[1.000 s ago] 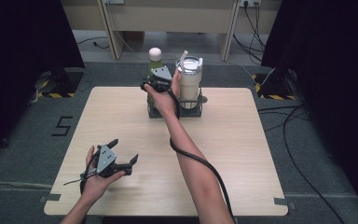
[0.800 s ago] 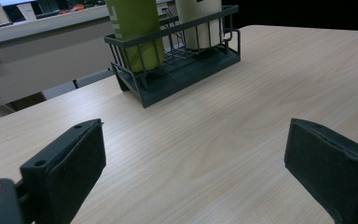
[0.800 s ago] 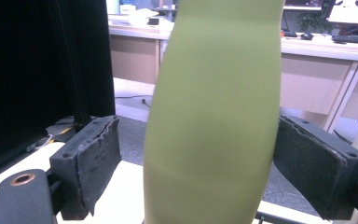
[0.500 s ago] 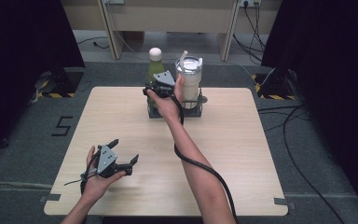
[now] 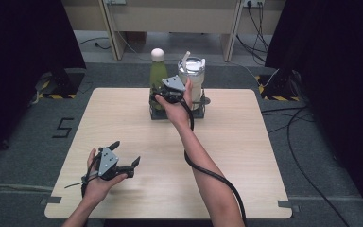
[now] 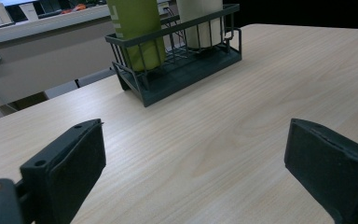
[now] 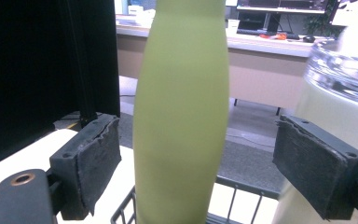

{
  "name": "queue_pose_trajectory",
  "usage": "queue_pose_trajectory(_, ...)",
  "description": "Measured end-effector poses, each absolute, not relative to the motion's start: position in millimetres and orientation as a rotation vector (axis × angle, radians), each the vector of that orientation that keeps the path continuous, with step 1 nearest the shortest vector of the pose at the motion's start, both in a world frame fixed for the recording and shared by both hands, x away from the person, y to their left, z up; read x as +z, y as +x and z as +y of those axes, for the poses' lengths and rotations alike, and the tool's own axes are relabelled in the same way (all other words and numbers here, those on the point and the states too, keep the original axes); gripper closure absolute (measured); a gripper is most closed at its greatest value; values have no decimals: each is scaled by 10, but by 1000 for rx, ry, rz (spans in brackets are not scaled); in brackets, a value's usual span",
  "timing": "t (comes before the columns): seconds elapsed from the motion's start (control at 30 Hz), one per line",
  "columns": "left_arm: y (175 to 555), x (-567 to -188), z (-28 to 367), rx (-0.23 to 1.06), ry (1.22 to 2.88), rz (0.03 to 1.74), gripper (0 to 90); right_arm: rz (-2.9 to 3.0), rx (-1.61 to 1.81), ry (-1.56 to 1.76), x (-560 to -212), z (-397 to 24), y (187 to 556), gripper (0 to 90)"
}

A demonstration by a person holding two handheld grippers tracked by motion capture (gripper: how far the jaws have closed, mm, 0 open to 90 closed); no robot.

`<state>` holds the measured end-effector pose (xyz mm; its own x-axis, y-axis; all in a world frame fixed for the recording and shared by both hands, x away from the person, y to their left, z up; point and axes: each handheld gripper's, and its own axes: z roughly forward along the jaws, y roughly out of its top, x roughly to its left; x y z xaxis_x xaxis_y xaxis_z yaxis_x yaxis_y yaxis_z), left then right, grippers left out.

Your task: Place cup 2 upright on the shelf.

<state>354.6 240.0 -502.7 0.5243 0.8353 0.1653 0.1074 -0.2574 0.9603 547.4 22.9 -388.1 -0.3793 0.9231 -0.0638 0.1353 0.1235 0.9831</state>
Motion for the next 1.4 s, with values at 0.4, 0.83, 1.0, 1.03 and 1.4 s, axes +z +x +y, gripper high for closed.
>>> queue_pose_trajectory(0.4,3544,-5030,2413,862,1706,803,44,1702,1326,1025,-3946,-27,5288,151)
queue_pose_trajectory(0.83,3537,-5031,2418,867,1714,804,43,1684,1329,1049,-4014,-422,5072,151)
queue_pose_trajectory(1.0,3537,-5034,2433,870,1711,810,44,1677,1319,1070,-4069,-575,5009,151)
queue_pose_trajectory(1.03,3537,-5033,2435,872,1711,810,43,1675,1317,1074,-4077,-604,4997,151)
queue_pose_trajectory(1.4,3536,-5035,2439,874,1708,817,43,1635,1288,1104,-4128,-944,4848,151)
